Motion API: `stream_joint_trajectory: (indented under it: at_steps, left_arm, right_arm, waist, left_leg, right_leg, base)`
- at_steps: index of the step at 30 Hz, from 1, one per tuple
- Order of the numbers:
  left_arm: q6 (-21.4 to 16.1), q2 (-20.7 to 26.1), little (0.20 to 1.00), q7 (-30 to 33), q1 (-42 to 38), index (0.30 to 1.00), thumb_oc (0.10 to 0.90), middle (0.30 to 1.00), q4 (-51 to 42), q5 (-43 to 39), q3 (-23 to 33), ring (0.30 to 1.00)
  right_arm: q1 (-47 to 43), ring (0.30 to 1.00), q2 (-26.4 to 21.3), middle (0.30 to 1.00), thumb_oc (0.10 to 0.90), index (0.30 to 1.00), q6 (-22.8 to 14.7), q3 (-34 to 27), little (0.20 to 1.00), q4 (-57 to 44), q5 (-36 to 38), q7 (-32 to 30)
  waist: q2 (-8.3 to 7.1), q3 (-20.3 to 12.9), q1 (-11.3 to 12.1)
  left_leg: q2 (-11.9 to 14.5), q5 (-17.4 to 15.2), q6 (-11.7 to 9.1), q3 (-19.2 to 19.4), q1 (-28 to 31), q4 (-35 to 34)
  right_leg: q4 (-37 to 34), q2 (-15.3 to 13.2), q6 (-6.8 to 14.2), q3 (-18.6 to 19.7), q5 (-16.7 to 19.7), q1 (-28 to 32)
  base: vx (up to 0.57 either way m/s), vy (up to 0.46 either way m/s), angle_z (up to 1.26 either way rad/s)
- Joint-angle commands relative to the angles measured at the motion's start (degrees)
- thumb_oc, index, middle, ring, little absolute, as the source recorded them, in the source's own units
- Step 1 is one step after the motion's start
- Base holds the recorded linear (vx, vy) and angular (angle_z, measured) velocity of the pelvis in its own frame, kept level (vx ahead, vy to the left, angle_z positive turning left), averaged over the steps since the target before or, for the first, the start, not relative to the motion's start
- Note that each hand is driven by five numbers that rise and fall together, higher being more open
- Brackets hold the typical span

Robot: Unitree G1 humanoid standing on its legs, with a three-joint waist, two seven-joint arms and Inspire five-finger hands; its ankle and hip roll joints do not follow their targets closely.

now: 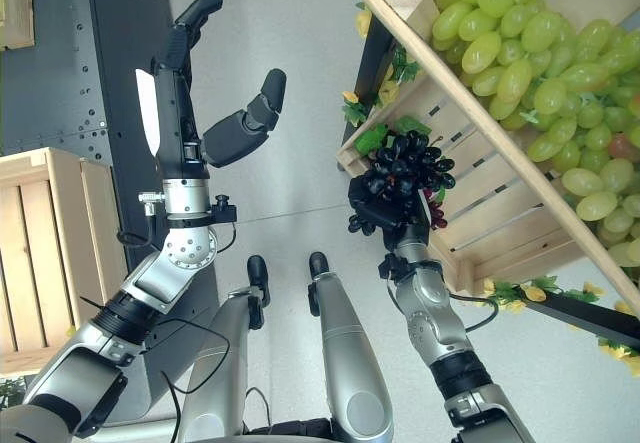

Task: Pick up the fruits from the basket on one side to the basket on the other side

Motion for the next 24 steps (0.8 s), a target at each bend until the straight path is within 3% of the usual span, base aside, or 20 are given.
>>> stream_joint_trajectory:
  at_steps: [1, 14, 18, 19, 21, 24]
  left_arm:
    - [-2.85, 1.61, 0.900, -1.22, -5.69, 0.900, 0.800, 0.900, -3.20, -0.77, 0.70, 0.900]
    - [0.05, 6.17, 0.900, -3.99, -7.84, 0.900, 0.800, 0.900, -4.13, -4.45, -1.58, 0.900]
    - [0.65, 7.13, 0.900, -4.32, -7.64, 0.900, 0.800, 0.900, -4.73, -6.40, -2.61, 0.900]
    - [0.64, 7.34, 0.900, -5.00, -7.61, 0.900, 0.800, 0.900, -4.87, -7.92, -2.71, 0.900]
    - [0.06, 7.43, 0.900, -5.76, -7.15, 0.900, 0.800, 0.900, -5.24, -8.22, -2.36, 0.900]
    - [0.82, 7.17, 0.900, -5.79, -6.75, 0.900, 0.800, 0.900, -6.14, -8.41, -2.38, 0.900]
  right_arm:
    - [-3.21, 0.300, -0.44, 0.300, 0.400, 0.300, -8.95, -6.90, 0.300, -5.25, 4.60, -2.67]
    - [-6.81, 0.300, -5.54, 0.300, 0.400, 0.300, -13.68, -16.45, 0.300, 8.71, 14.05, -12.77]
    - [-7.71, 0.300, -8.79, 0.300, 0.400, 0.300, -12.12, -17.17, 0.300, 13.23, 3.59, -20.46]
    - [-8.10, 0.373, -9.77, 0.373, 0.449, 0.373, -11.98, -17.11, 0.373, 13.84, 1.29, -22.81]
    - [-8.64, 0.900, -11.30, 0.900, 0.800, 0.900, -11.00, -17.62, 0.900, 15.09, -2.53, -25.92]
    - [-9.53, 0.900, -13.03, 0.900, 0.800, 0.900, -8.59, -17.36, 0.900, 16.68, -7.55, -29.32]
  waist:
    - [-1.49, -0.82, -0.12]
    - [-1.62, -0.82, 1.24]
    - [-1.66, -0.82, 1.65]
    - [-1.68, -0.82, 1.77]
    - [-1.69, -0.82, 1.99]
    - [-1.68, -0.82, 2.20]
  left_leg:
    - [-3.83, -9.02, 2.58, 3.89, -1.79, 8.70]
    - [-3.94, -10.14, 3.18, 3.81, -1.36, 8.89]
    - [-4.11, -10.12, 3.47, 3.62, -1.01, 8.74]
    - [-4.14, -10.06, 3.60, 3.61, -0.90, 8.53]
    - [-4.18, -10.12, 3.80, 3.60, -0.77, 8.44]
    - [-4.33, -10.22, 4.00, 3.47, -0.65, 8.42]
  right_leg:
    - [-3.35, -1.17, 3.23, -4.14, 2.32, 3.21]
    - [-3.49, -1.91, 3.63, -5.52, 2.78, 3.66]
    - [-4.07, -2.02, 3.67, -5.96, 3.33, 4.08]
    - [-4.22, -2.08, 3.73, -6.04, 3.51, 4.09]
    - [-4.32, -2.20, 3.79, -6.14, 3.64, 4.10]
    - [-4.36, -2.25, 3.90, -6.21, 3.80, 4.13]
  base:
    - [0.04, -0.059, -0.01]
    - [0.01, -0.033, 0.03]
    - [0.00, -0.006, 0.01]
    - [0.00, 0.000, 0.00]
    - [0.00, 0.000, 0.00]
    - [-0.02, -0.012, 0.04]
